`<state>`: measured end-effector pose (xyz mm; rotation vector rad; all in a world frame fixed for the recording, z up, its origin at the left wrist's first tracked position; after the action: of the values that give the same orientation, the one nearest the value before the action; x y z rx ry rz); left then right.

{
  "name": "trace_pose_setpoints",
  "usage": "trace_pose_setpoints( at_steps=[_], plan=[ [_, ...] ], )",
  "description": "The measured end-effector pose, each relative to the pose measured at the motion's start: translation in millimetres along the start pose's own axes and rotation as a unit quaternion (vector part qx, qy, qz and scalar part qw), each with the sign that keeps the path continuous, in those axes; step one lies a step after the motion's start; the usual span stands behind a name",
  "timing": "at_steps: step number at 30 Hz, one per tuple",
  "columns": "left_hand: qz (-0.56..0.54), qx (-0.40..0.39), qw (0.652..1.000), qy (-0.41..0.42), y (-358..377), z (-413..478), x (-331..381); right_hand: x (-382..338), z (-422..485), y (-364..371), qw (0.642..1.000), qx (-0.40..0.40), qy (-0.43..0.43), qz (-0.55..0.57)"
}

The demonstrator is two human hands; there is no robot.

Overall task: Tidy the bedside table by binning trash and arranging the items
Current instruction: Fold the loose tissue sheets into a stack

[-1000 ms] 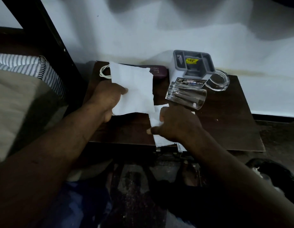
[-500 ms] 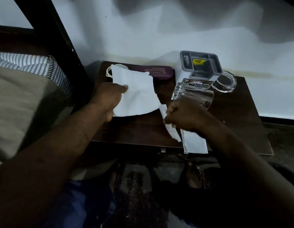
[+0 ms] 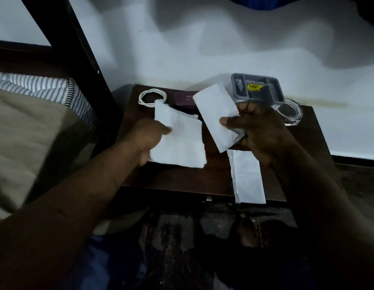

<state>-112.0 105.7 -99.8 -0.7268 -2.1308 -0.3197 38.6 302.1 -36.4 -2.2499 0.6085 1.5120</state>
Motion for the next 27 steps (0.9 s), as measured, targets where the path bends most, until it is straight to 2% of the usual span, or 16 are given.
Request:
trace_pose_setpoints(
  at_steps=[6,11,17,22,25,27],
  plan=[
    [-0.004,-0.079,0.997,-0.019,23.0,-6.8,-5.0,6.3,1.1,23.9,0.996,0.002,-0.031,-0.089],
    [-0.034,-0.084,0.996,-0.009,28.0,-2.6,-1.9,17.2,2.0,39.7,0.987,0.001,-0.020,-0.159],
    [-0.041,-0.077,0.996,-0.007,24.4,-2.4,-4.3,22.2,4.4,41.5,0.984,0.019,-0.004,-0.178],
    [-0.062,-0.067,0.996,-0.002,22.9,-3.5,-3.3,24.3,7.3,37.5,0.995,0.035,0.030,-0.092],
    [-0.087,-0.061,0.994,-0.008,22.0,-4.6,-2.5,24.0,4.5,40.2,0.996,0.032,0.068,0.052],
    [-0.112,-0.066,0.991,-0.030,21.6,-6.4,-2.8,23.2,1.9,45.4,0.983,-0.002,0.098,0.156]
  ],
)
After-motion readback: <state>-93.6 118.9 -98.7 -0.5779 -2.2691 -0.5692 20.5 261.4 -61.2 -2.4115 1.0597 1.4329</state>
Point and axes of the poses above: each hand's wrist, its own z-axis towards the middle knuckle, its own y-axis out of the palm, x = y × z, the point moved 6 cm from there along z, towards the middle knuckle, and after that the axes turned 4 degrees about -x, right-handed, at the moved point
